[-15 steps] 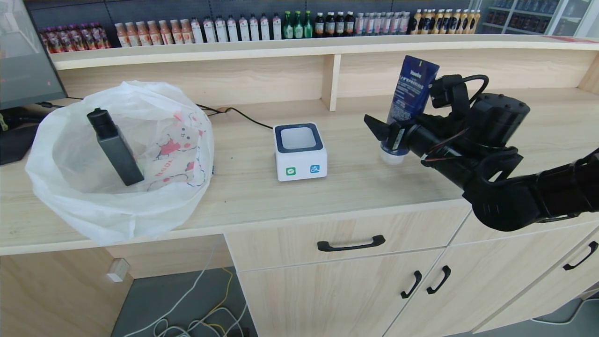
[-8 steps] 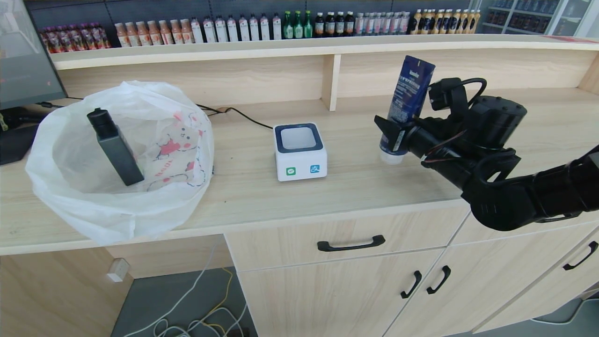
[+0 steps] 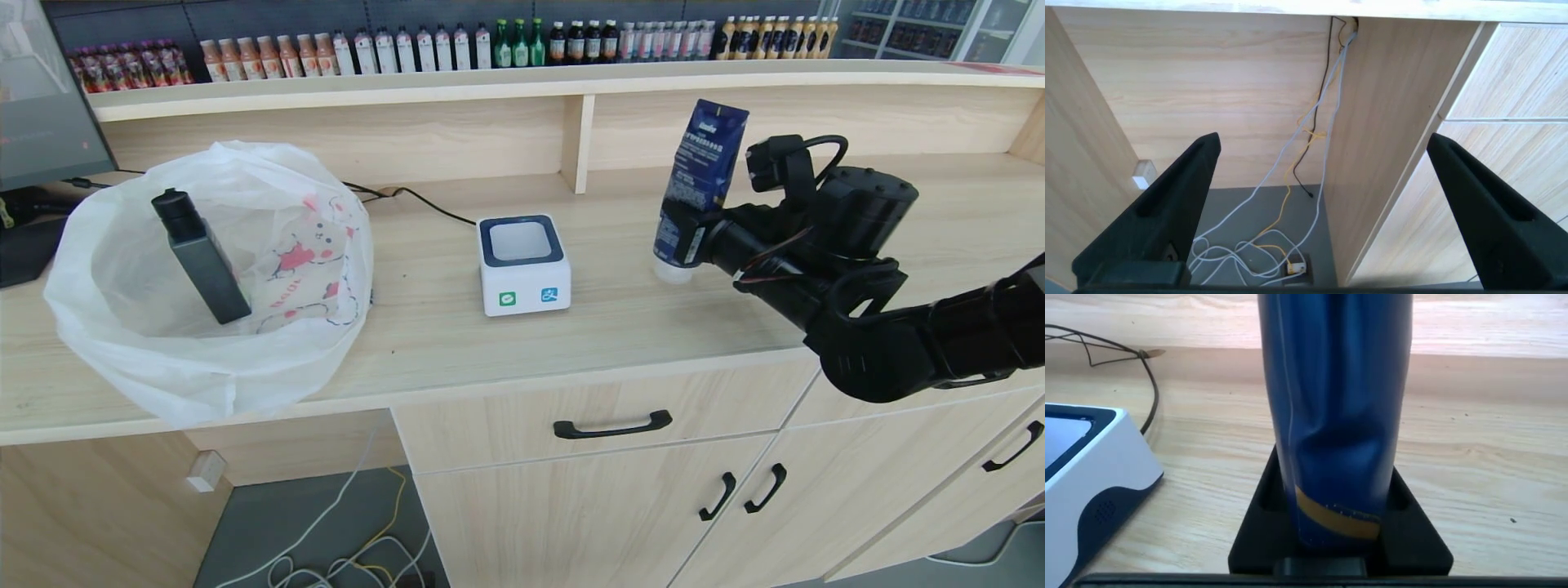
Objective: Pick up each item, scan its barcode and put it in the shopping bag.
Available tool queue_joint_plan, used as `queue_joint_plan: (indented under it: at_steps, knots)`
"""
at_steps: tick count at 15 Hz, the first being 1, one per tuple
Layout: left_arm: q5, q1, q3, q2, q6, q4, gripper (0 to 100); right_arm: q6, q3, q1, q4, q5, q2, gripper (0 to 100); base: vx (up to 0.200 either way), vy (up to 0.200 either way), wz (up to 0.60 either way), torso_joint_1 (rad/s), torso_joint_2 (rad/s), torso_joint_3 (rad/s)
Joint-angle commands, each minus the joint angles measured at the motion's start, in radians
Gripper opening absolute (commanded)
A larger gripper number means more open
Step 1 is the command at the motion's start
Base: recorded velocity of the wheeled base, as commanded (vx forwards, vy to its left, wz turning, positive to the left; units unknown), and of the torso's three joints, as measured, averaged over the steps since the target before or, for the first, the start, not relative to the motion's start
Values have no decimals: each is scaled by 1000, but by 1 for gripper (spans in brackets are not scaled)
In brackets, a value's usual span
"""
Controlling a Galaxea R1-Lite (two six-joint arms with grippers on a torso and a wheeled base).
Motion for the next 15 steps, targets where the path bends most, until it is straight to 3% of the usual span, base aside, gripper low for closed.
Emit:
queue_joint_plan:
  at_steps: [1,7,11,15]
  knots:
    - [0,0,0,0,-1,0,100,-1,0,0,0,2,-12,0,0,0,0,0,0,0]
    - [0,0,0,0,-1,0,100,-8,-19,10,6,0,-89,0,0,0,0,0,0,0]
    - [0,0,0,0,1,0,100,-10,-32,10,152,0,-262,0,0,0,0,0,0,0]
    - [0,0,0,0,-1,0,100,-25,-3,40,167,0,-374,0,0,0,0,0,0,0]
